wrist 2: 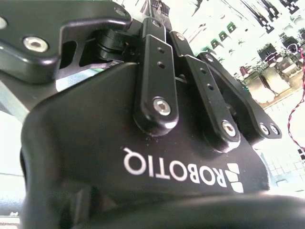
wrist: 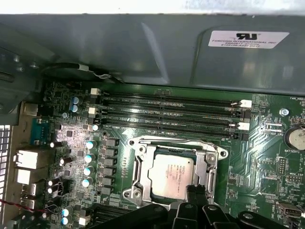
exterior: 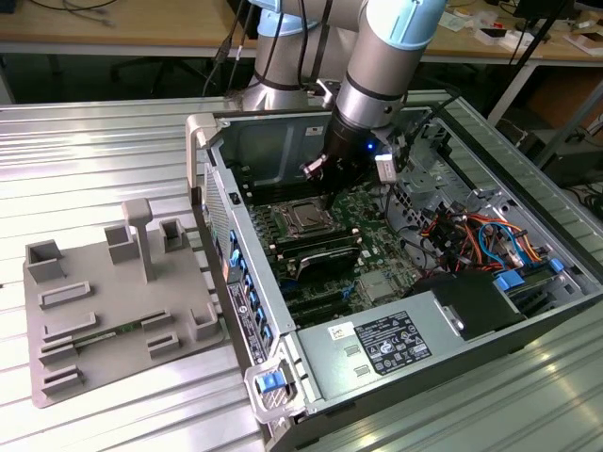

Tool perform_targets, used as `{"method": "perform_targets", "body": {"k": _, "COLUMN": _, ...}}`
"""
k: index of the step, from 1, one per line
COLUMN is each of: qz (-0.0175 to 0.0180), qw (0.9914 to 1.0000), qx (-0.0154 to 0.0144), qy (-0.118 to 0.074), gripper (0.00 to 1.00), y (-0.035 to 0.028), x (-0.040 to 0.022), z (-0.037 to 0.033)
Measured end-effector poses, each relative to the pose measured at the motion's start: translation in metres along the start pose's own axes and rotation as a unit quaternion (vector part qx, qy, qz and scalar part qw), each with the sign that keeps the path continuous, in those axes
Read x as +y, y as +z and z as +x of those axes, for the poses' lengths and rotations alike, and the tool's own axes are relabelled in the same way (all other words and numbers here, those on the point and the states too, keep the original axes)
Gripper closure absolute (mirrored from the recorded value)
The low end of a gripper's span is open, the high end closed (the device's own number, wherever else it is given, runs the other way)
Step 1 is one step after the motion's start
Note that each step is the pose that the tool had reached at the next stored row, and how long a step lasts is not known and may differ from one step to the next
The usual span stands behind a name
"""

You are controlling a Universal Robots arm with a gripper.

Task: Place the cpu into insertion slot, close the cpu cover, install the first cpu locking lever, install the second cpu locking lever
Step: 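Install the first cpu locking lever, then install the second cpu locking lever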

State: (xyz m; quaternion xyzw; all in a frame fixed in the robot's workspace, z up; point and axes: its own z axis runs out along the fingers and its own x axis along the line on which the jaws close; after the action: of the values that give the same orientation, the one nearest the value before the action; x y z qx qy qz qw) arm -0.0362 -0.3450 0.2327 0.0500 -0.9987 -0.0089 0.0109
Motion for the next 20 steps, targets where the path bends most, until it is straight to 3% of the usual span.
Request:
{"method": "perform_targets", "body": {"k": 11, "qz": 0.0, "qw": 1.0, "qx": 0.0, "qy": 0.0, "gripper": 0.89, "y": -0.0003, "x": -0.0018, "z": 0.0001}}
{"method": "perform_targets", "body": {"k": 17, "qz": 0.0001, "qw": 1.0, "qx": 0.0001, "qy": 0.0, "gripper": 0.89, "y": 0.0, "x": -0.0153, "z": 0.001}}
{"method": "perform_targets", "body": {"k": 20, "qz": 0.0, "qw": 1.0, "qx": 0.0005, "qy": 0.001, "gripper": 0.89, "y": 0.0019, "x": -0.0215, "z": -0.005}}
